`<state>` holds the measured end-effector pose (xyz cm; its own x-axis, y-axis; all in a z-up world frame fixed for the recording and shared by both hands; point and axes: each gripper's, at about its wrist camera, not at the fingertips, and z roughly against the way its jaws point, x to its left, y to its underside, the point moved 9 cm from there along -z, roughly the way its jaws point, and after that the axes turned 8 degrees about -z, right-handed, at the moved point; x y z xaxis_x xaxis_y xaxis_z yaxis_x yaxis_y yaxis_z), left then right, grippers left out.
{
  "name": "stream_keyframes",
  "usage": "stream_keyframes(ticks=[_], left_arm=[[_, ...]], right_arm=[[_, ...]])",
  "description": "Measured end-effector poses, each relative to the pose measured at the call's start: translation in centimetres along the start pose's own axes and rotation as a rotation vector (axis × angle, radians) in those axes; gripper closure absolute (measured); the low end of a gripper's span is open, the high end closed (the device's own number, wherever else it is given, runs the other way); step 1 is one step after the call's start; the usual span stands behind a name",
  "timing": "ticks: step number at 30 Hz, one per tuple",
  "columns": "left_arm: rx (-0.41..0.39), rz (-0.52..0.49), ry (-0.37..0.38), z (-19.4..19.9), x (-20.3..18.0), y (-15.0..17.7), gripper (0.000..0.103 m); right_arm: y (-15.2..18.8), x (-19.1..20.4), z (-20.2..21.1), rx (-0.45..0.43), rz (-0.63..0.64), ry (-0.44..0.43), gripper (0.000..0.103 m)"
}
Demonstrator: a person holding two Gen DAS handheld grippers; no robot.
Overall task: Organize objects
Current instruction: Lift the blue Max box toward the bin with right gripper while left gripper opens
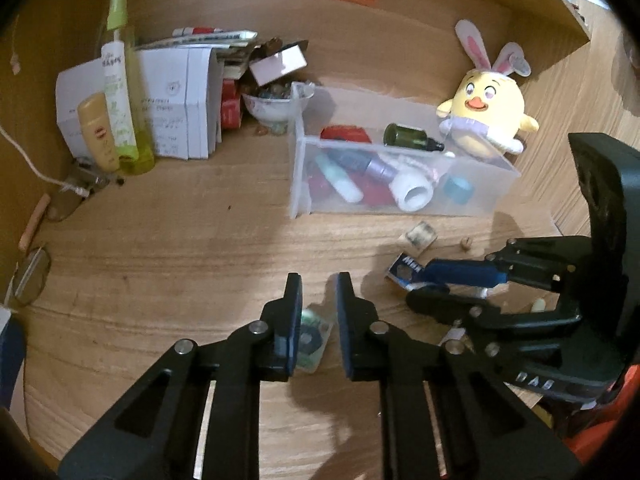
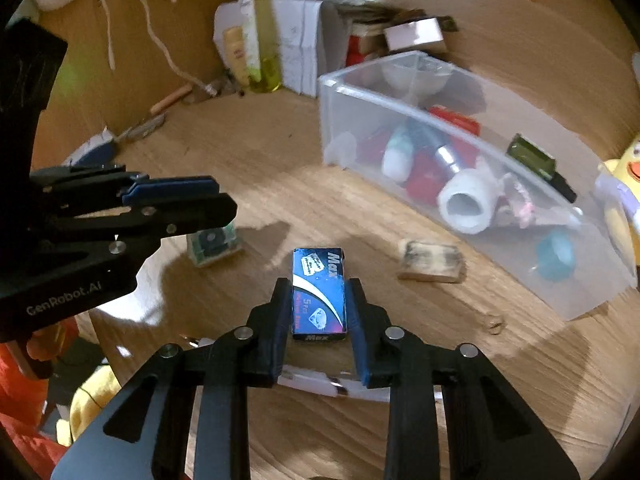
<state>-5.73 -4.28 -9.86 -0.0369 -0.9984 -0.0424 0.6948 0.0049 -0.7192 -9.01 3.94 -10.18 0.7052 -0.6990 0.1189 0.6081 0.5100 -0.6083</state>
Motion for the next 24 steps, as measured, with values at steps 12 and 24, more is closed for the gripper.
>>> stream_keyframes(ticks=[12, 24], left_arm=[[-0.075, -0.015, -0.002, 1.2, -1.3, -3.7, 0.087], [0.039, -0.05, -0.036, 1.0, 0.0, -0.6, 0.057]], right_arm=[[-3.8, -5.7, 6.2, -0.184, -0.133, 0.057, 0.078], [-5.3, -10.6, 9.6, -0.282, -0.211, 0.094, 0.078]])
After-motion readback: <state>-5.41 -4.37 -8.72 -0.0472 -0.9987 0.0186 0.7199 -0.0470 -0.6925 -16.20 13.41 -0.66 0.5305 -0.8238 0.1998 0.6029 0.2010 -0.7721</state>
